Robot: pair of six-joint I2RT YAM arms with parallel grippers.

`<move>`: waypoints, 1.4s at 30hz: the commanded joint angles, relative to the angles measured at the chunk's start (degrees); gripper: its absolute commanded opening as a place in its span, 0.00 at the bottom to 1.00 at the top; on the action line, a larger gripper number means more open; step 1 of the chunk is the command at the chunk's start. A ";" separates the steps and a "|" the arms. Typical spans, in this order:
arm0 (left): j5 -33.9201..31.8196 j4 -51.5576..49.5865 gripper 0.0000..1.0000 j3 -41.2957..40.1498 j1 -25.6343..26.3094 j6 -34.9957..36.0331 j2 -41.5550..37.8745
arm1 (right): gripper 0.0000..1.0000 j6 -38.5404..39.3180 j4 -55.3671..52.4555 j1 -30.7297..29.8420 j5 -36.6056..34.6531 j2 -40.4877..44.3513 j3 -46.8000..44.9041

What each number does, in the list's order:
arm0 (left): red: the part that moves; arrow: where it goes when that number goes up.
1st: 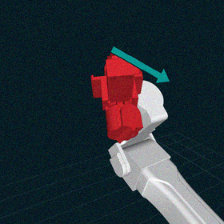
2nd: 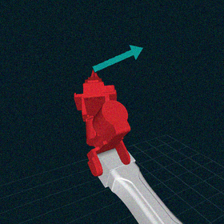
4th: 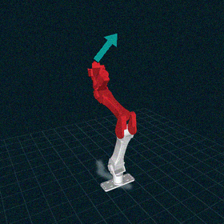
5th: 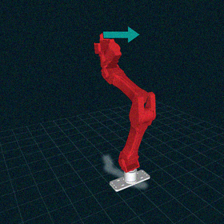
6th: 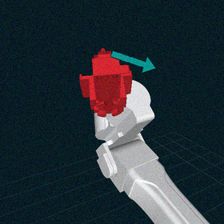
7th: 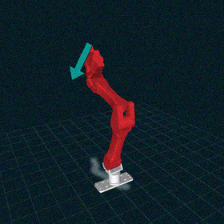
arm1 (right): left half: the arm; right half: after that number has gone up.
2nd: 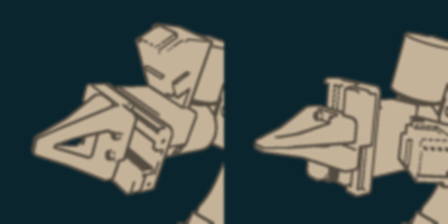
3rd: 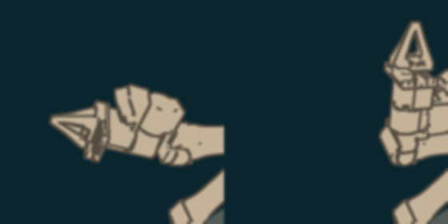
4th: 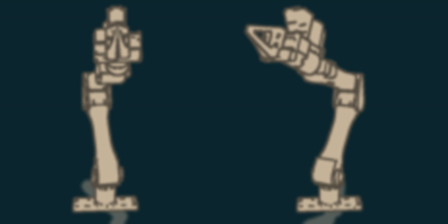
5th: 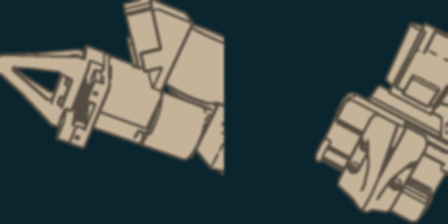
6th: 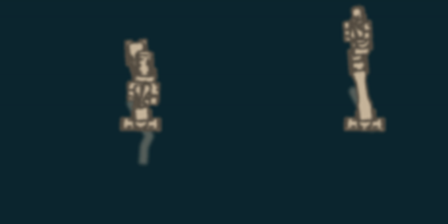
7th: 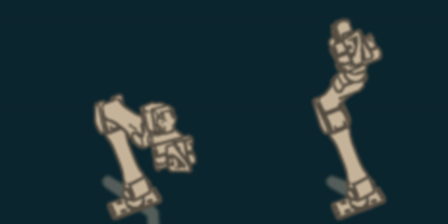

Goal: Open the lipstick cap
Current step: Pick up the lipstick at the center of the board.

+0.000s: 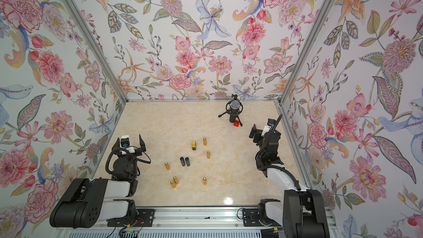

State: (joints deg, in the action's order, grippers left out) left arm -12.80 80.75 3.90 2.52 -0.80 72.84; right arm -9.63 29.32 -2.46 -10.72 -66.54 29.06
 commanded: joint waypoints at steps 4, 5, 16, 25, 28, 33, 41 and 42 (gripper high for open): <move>-0.94 -28.99 0.99 10.38 -0.06 -8.06 -16.08 | 1.00 -17.25 -21.52 2.93 3.74 5.90 3.75; -0.76 -33.86 0.99 12.19 -0.06 -10.93 -18.42 | 1.00 -17.34 -23.59 2.91 4.39 5.97 4.66; 3.62 -63.58 0.99 25.21 1.09 -23.33 -26.21 | 1.00 -14.86 -38.09 -12.83 7.01 4.23 13.07; 0.64 -93.58 0.99 30.52 15.79 -26.60 -33.14 | 1.00 -14.98 -41.04 -34.09 12.02 4.02 16.59; 1.24 -99.39 0.99 30.41 20.45 -29.35 -34.20 | 1.00 -13.94 -41.09 -42.12 12.27 2.76 17.53; 0.43 -104.82 0.99 29.30 28.35 -34.32 -34.39 | 1.00 -12.27 -40.99 -50.68 13.29 -0.27 18.71; -5.35 -101.85 0.93 25.07 40.12 -40.79 -25.81 | 1.00 -13.02 -38.96 -56.63 12.44 -3.63 19.04; -5.40 -100.24 0.92 23.97 41.35 -41.50 -24.75 | 1.00 -13.28 -38.65 -56.84 12.35 -3.76 18.99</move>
State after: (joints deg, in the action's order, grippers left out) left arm -14.79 -20.43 30.70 41.15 -36.95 45.54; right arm -22.76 -10.07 -58.65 2.17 -69.65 46.50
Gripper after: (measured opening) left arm 0.924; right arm 0.997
